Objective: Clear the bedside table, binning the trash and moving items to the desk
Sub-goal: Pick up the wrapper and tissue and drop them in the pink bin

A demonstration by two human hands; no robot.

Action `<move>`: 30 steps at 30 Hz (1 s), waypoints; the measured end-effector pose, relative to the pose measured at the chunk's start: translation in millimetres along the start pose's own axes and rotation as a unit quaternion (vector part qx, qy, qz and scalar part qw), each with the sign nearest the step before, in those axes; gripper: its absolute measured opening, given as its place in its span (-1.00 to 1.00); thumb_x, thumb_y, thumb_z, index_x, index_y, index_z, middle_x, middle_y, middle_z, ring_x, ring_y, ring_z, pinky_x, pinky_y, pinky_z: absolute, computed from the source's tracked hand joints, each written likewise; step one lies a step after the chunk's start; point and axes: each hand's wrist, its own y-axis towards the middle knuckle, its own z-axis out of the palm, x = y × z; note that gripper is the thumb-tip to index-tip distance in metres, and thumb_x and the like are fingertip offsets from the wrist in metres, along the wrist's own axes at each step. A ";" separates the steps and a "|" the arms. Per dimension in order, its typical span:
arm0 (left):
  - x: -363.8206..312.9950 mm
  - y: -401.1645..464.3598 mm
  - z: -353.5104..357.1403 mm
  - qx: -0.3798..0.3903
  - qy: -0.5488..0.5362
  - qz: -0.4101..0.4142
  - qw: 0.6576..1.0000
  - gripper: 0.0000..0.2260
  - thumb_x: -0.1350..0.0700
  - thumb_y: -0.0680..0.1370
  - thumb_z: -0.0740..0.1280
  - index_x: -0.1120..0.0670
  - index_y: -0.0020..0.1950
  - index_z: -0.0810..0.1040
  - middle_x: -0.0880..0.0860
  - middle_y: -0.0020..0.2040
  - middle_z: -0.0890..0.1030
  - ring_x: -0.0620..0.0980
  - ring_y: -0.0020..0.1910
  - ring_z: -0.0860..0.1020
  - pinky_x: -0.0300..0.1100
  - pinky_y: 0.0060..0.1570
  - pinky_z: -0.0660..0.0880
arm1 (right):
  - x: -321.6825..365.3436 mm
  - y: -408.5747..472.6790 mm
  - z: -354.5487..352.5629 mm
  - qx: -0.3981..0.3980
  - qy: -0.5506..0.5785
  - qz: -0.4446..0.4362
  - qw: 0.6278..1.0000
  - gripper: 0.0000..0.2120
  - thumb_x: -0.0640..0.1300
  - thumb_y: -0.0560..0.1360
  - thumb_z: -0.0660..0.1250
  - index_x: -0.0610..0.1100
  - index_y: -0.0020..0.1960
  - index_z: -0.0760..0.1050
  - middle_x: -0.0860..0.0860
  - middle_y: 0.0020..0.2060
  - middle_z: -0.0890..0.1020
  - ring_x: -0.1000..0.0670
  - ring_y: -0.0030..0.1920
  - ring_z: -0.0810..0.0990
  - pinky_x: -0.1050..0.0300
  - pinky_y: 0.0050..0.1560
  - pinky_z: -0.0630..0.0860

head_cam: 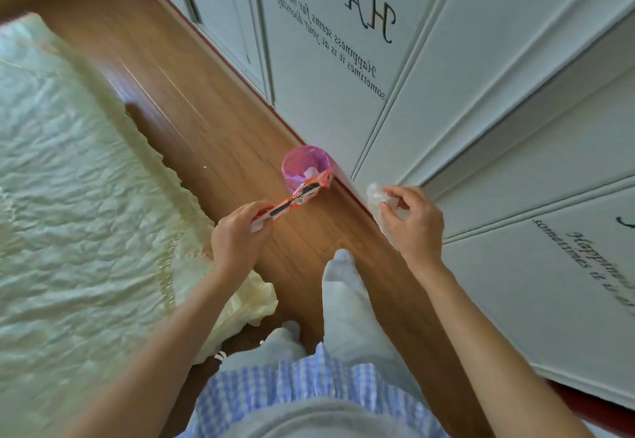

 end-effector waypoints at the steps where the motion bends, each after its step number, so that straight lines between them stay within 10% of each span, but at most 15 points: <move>1: -1.4 11.0 6.9 -0.010 0.003 -0.008 1.000 -0.81 0.14 0.46 0.43 0.05 0.07 0.65 -0.04 -0.13 0.69 -0.16 -0.29 0.51 -0.47 -0.35 0.29 | -5.5 20.2 4.2 0.009 0.002 -0.011 1.000 -0.81 -0.21 0.40 0.42 -0.11 0.01 0.61 0.01 -0.13 0.64 0.07 -0.18 0.57 0.26 -0.15 0.47; 15: 13.5 148.7 111.0 -0.044 0.011 -0.170 0.984 -0.85 0.15 0.44 0.43 0.05 0.00 0.66 0.00 -0.16 0.69 0.01 -0.25 0.61 -0.24 -0.35 0.41 | -64.0 195.4 113.4 0.183 -0.011 -0.061 0.981 -0.79 -0.21 0.36 0.43 -0.06 -0.02 0.61 0.05 -0.13 0.64 0.02 -0.16 0.60 0.21 -0.19 0.45; 30: 185.3 293.2 295.0 0.103 0.024 -0.117 0.987 -0.87 0.12 0.50 0.36 0.04 0.02 0.61 0.02 -0.18 0.66 0.03 -0.25 0.59 -0.05 -0.30 0.57 | -149.4 239.0 324.9 0.212 -0.051 0.020 0.976 -0.77 -0.23 0.35 0.42 -0.05 -0.01 0.62 0.05 -0.15 0.63 0.10 -0.22 0.53 0.37 -0.25 0.31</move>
